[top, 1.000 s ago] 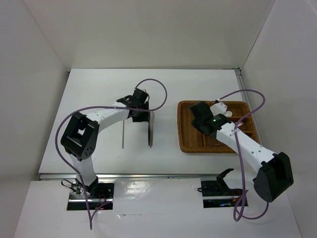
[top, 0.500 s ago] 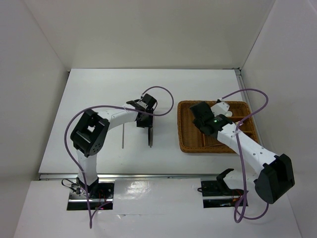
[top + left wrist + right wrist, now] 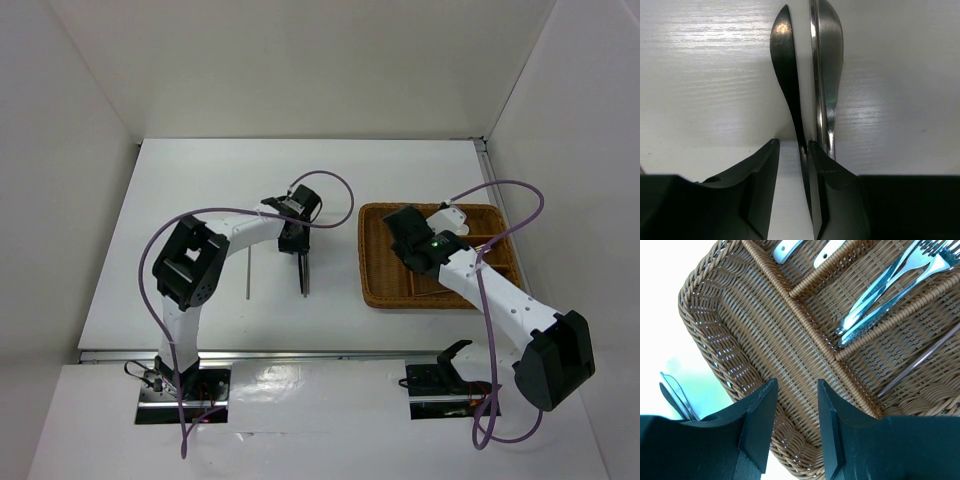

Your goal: Sort the eating utensils into containers

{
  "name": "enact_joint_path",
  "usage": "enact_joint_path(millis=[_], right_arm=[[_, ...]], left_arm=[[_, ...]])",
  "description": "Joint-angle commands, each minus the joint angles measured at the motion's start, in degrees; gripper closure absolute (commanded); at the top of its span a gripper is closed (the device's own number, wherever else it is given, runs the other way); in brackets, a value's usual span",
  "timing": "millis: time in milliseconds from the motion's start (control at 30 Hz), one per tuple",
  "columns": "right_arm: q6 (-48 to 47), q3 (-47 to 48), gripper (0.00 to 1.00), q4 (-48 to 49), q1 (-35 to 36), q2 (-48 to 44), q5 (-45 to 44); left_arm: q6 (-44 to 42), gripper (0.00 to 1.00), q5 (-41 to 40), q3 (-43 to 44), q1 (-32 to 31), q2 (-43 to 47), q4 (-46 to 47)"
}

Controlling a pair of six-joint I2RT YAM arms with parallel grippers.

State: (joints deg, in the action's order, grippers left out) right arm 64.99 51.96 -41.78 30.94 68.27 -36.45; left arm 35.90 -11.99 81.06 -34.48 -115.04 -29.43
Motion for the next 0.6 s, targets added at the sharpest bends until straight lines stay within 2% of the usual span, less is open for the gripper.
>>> enact_joint_path(millis=[0,167,300,400,433,467,567], right_arm=[[1.3,0.5,0.55,-1.5,0.5,-2.0,-2.7],[1.8,0.5,0.55,-1.5,0.5,-2.0,-2.1],[-0.8,0.5,0.55,-0.1,0.5,-2.5,-0.9],[-8.5,-0.6,0.56,5.4,0.5,-3.9,2.0],[-11.6,-1.3,0.56,10.8,1.3,-4.6,3.3],[-18.1,-2.2,0.56,14.0,2.0,-5.4,7.1],[-25.9,-5.5,0.56,24.2,2.6,-8.8,16.6]], left_arm=[[-1.3,0.57,-1.9,0.8,-0.6,-2.2,-2.8],[-1.8,0.72,-3.6,0.8,-0.6,-4.0,-4.9],[-1.8,0.79,-2.9,-0.5,-0.6,-4.0,-4.9],[-1.2,0.84,-1.1,-1.3,-0.6,-3.4,-4.3],[-1.2,0.86,-0.6,-1.3,-0.6,-3.3,-3.8],[-0.6,0.87,-0.6,-1.3,-0.6,-2.2,-3.8],[0.0,0.87,-0.1,-0.1,-0.6,0.7,-4.3]])
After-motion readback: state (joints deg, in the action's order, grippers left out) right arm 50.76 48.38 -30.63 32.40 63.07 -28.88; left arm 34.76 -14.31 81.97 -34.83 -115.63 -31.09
